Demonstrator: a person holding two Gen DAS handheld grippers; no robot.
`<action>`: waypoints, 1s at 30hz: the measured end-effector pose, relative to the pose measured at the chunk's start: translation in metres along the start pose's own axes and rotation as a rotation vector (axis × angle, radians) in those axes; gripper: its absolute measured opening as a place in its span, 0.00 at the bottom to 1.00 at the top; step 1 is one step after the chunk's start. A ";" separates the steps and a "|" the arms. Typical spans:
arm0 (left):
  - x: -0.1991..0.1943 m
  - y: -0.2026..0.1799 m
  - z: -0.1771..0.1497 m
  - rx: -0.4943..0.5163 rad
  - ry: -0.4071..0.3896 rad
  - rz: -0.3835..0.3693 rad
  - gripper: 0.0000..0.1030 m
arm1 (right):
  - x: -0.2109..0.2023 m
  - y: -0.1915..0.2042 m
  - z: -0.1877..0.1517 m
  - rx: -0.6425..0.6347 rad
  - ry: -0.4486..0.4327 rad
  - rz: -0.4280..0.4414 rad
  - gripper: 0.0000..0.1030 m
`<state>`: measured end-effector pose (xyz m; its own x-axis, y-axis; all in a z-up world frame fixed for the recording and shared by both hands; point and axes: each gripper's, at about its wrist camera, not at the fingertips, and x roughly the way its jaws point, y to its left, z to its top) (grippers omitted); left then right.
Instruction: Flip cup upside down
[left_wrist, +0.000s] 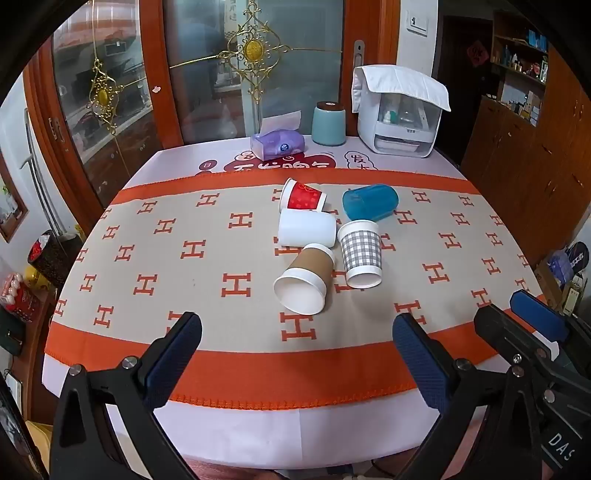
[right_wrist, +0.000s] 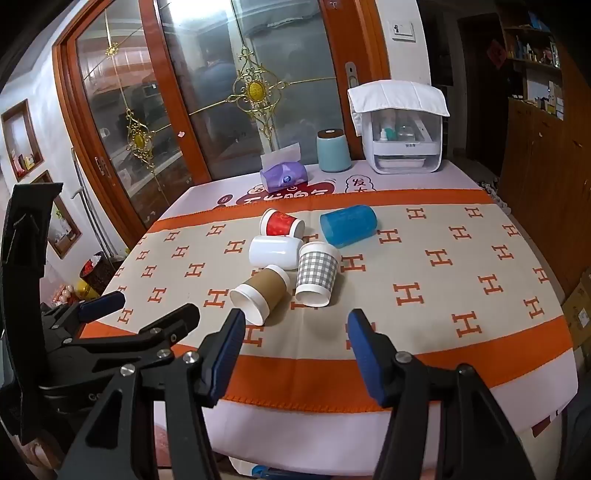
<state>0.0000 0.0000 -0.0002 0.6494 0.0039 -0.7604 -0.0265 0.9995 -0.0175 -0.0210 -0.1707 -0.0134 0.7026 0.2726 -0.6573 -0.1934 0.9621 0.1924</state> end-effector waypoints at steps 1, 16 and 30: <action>0.000 0.000 0.000 0.000 0.003 -0.003 0.99 | 0.001 -0.001 0.000 0.004 0.006 0.002 0.56; 0.006 0.003 -0.004 -0.004 0.027 -0.024 0.98 | 0.003 -0.001 -0.003 0.006 0.006 0.002 0.56; 0.009 0.002 -0.004 -0.010 0.049 -0.026 0.98 | 0.006 0.000 -0.005 0.015 0.020 0.006 0.56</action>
<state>0.0031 0.0020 -0.0096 0.6117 -0.0234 -0.7908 -0.0180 0.9989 -0.0435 -0.0203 -0.1692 -0.0205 0.6878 0.2784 -0.6704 -0.1866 0.9603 0.2073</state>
